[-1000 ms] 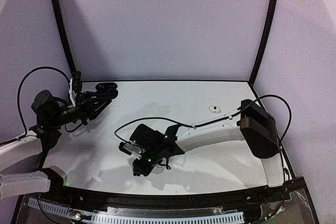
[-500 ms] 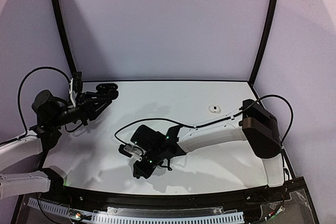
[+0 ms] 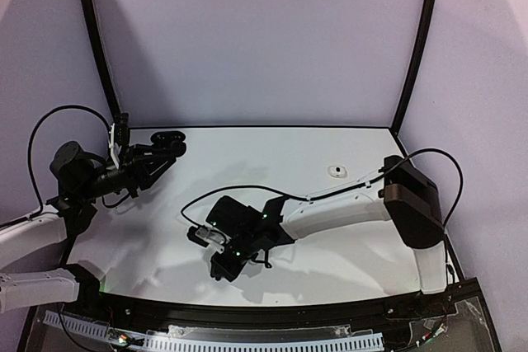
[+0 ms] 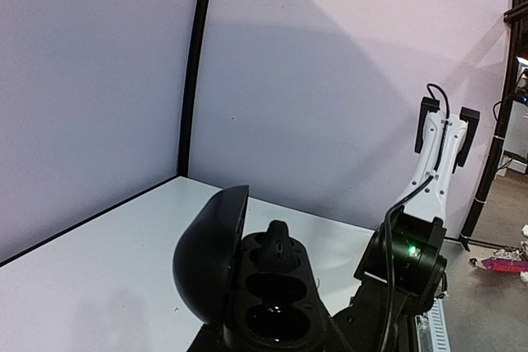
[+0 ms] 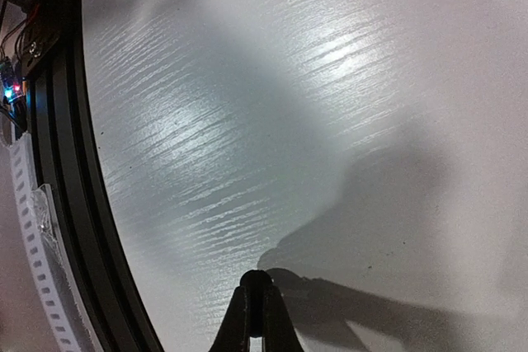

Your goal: Insert the wireless bluetooth earbuds into the charging case

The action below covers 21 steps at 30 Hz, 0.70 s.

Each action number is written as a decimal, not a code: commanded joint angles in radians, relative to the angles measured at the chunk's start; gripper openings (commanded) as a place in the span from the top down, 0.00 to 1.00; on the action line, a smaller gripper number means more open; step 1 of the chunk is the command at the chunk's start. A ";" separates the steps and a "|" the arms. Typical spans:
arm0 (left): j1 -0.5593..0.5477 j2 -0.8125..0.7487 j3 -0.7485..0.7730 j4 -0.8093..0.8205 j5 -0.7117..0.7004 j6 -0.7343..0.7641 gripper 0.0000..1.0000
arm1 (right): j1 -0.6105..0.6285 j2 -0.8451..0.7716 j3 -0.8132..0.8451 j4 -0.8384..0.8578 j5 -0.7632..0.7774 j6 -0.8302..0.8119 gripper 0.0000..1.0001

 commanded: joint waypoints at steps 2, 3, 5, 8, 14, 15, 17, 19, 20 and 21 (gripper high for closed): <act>0.008 0.005 -0.003 -0.009 0.016 0.023 0.99 | 0.001 -0.155 -0.025 -0.013 0.061 -0.035 1.00; 0.007 0.007 -0.001 -0.009 0.018 0.025 0.99 | 0.001 -0.197 -0.035 -0.015 0.071 -0.056 1.00; 0.006 0.010 0.002 -0.010 0.023 0.035 0.99 | 0.002 -0.269 -0.050 -0.013 0.073 -0.102 1.00; 0.006 0.016 0.003 -0.012 0.044 0.056 0.99 | 0.002 -0.402 -0.067 -0.019 0.048 -0.163 1.00; 0.001 0.044 0.003 0.020 0.163 0.104 0.99 | 0.003 -0.524 0.128 -0.117 0.072 -0.285 1.00; -0.002 0.048 0.004 0.026 0.179 0.107 0.99 | 0.004 -0.522 0.163 -0.136 0.095 -0.311 1.00; -0.011 0.060 0.010 0.033 0.217 0.117 0.99 | 0.003 -0.500 0.259 -0.166 0.131 -0.357 1.00; -0.026 0.077 0.030 -0.004 0.232 0.140 0.99 | 0.006 -0.450 0.378 -0.239 0.154 -0.407 1.00; -0.028 0.081 0.034 -0.013 0.248 0.144 0.99 | 0.007 -0.419 0.433 -0.274 0.169 -0.424 1.00; -0.034 0.086 0.040 -0.024 0.265 0.148 0.99 | 0.010 -0.383 0.484 -0.302 0.182 -0.436 1.00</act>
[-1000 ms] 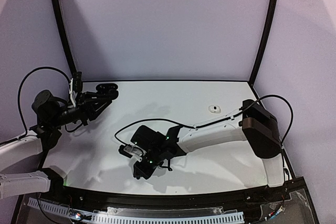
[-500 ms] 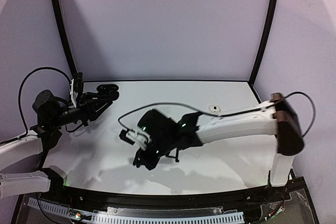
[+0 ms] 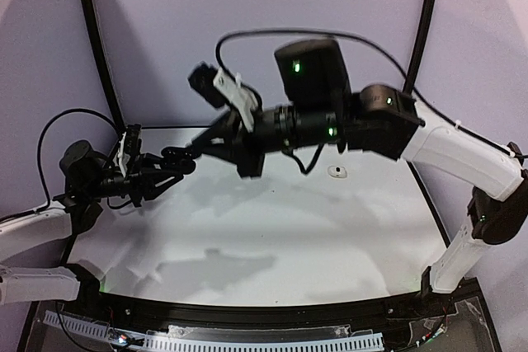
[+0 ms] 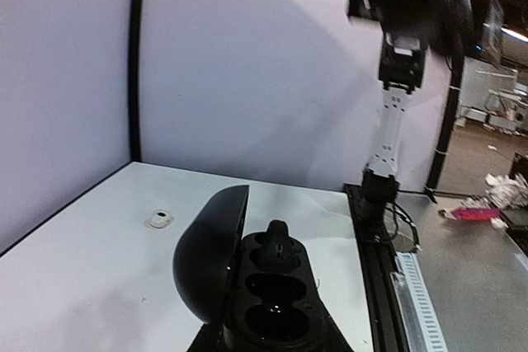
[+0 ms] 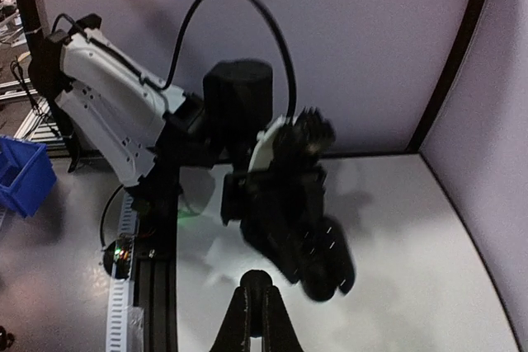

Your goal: Insert the wireless bluetooth earbuds into the charging case

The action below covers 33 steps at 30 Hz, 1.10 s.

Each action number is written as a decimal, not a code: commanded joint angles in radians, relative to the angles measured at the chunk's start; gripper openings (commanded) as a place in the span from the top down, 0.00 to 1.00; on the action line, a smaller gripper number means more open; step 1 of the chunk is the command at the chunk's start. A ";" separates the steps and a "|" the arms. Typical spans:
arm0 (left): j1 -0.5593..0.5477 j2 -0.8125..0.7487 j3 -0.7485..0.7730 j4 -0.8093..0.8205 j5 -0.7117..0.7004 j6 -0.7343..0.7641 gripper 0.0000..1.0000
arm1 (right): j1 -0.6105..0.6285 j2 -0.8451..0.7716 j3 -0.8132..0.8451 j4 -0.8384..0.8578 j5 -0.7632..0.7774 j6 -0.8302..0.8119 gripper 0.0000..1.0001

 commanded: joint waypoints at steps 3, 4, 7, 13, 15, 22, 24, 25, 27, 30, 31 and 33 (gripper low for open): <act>-0.039 0.028 0.049 -0.032 0.123 0.042 0.99 | 0.014 0.146 0.226 -0.149 0.081 -0.140 1.00; -0.044 0.031 0.050 -0.030 0.137 0.040 0.99 | 0.013 0.151 0.229 -0.138 0.078 -0.148 1.00; -0.062 0.049 0.058 -0.015 0.152 0.038 0.99 | 0.013 0.154 0.240 -0.116 0.074 -0.160 1.00; -0.087 0.075 0.079 -0.033 0.182 0.097 0.99 | 0.020 0.168 0.260 -0.141 0.098 -0.169 1.00; -0.092 0.081 0.094 -0.047 0.189 0.114 0.99 | 0.021 0.181 0.266 -0.160 0.107 -0.178 1.00; -0.095 0.085 0.128 -0.138 0.185 0.191 0.99 | 0.023 0.242 0.318 -0.226 0.119 -0.217 1.00; -0.095 0.088 0.132 -0.145 0.186 0.194 0.99 | 0.023 0.270 0.345 -0.247 0.118 -0.230 1.00; -0.095 0.089 0.134 -0.147 0.185 0.195 0.99 | 0.022 0.278 0.352 -0.254 0.118 -0.231 1.00; -0.095 0.089 0.136 -0.156 0.185 0.202 0.99 | 0.023 0.284 0.358 -0.255 0.118 -0.237 1.00; -0.095 0.089 0.138 -0.167 0.182 0.212 0.99 | 0.023 0.281 0.351 -0.254 0.116 -0.242 1.00; -0.095 0.089 0.138 -0.168 0.179 0.215 0.99 | 0.023 0.280 0.345 -0.259 0.115 -0.242 1.00; -0.095 0.089 0.138 -0.165 0.169 0.217 0.99 | 0.023 0.281 0.338 -0.266 0.115 -0.241 1.00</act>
